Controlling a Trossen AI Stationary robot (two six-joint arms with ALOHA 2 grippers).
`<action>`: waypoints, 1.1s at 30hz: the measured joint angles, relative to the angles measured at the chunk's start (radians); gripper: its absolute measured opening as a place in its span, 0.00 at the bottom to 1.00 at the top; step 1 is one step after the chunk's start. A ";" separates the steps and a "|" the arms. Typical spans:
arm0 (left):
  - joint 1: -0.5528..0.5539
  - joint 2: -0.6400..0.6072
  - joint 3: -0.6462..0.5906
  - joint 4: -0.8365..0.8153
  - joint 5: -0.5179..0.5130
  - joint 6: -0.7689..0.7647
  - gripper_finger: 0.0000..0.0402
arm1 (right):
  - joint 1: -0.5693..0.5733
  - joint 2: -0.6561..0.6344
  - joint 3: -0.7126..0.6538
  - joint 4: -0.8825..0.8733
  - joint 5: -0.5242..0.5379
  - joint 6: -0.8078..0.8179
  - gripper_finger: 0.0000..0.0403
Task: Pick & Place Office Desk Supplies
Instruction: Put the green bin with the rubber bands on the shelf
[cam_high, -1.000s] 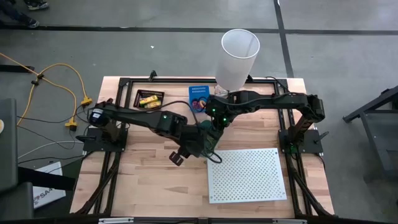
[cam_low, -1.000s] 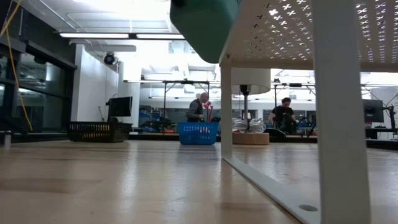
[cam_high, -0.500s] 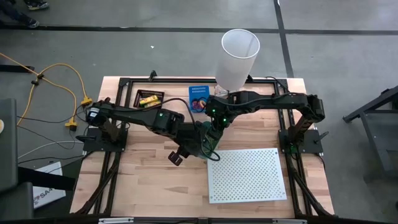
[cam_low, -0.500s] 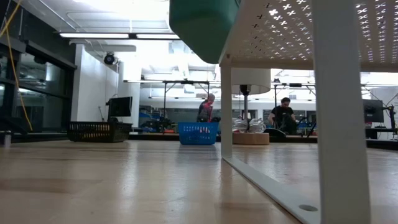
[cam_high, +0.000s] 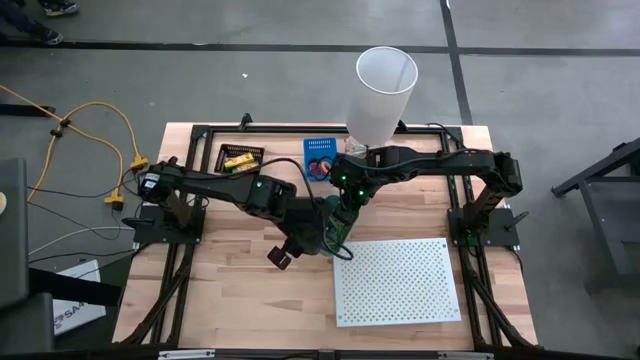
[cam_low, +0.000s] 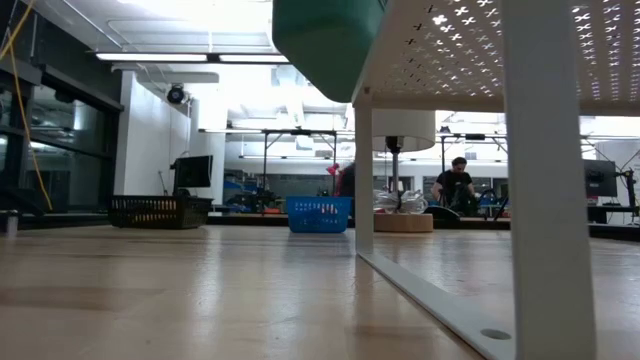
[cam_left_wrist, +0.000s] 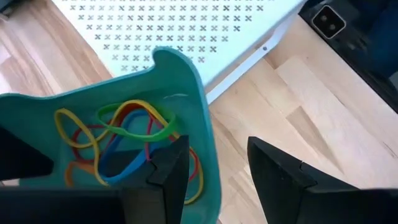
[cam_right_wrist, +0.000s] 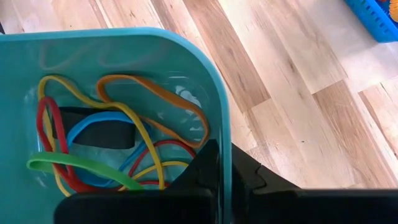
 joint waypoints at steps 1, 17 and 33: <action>0.000 0.000 0.000 0.000 -0.005 0.000 0.39 | 0.000 0.000 0.000 0.000 0.000 0.000 0.01; 0.000 0.000 0.000 0.001 -0.010 0.009 0.39 | 0.000 0.000 0.000 0.000 0.000 -0.001 0.01; 0.000 -0.018 -0.001 0.020 -0.053 0.049 0.39 | 0.000 0.000 0.000 -0.001 0.001 -0.005 0.01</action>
